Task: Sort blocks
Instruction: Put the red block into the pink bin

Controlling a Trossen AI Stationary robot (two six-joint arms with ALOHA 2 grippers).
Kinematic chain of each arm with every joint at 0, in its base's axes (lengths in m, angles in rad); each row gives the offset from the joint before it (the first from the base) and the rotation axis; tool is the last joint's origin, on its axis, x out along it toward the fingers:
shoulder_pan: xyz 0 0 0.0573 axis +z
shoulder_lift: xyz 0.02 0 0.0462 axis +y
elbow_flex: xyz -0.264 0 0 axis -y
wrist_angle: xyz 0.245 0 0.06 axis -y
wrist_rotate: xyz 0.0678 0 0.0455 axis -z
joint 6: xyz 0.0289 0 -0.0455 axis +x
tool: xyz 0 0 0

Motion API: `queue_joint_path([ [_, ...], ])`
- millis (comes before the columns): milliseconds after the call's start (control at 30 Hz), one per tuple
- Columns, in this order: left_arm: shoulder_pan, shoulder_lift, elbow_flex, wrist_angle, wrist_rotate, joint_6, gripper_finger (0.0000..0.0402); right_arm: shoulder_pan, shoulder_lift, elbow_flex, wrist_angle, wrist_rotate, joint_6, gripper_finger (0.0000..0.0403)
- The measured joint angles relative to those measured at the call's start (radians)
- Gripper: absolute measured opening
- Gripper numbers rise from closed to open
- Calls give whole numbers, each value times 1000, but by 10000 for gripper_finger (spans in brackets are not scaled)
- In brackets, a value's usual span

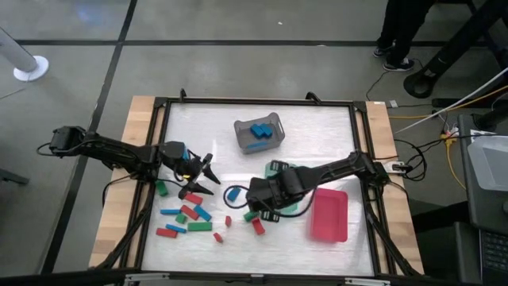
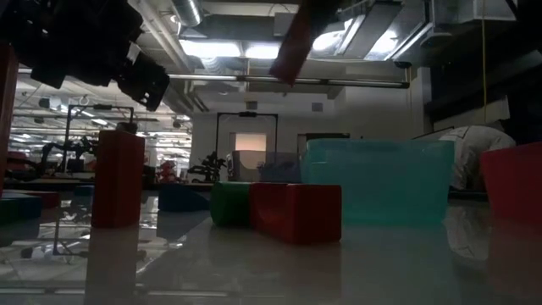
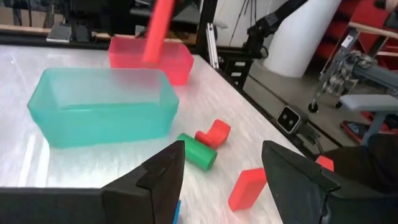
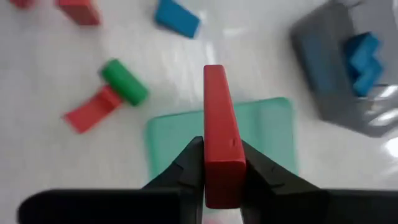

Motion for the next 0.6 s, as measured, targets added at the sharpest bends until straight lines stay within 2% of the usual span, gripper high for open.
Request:
queue_joint_path([
  [67,0,-1,0,-7,0,0,203,21,-12,0,-6,-36,59,64],
  [433,0,1,0,-41,0,50,203,180,-41,-24,-6,-31,323,66],
  [600,0,1,0,-45,0,46,203,246,-110,-143,-2,-35,477,66],
])
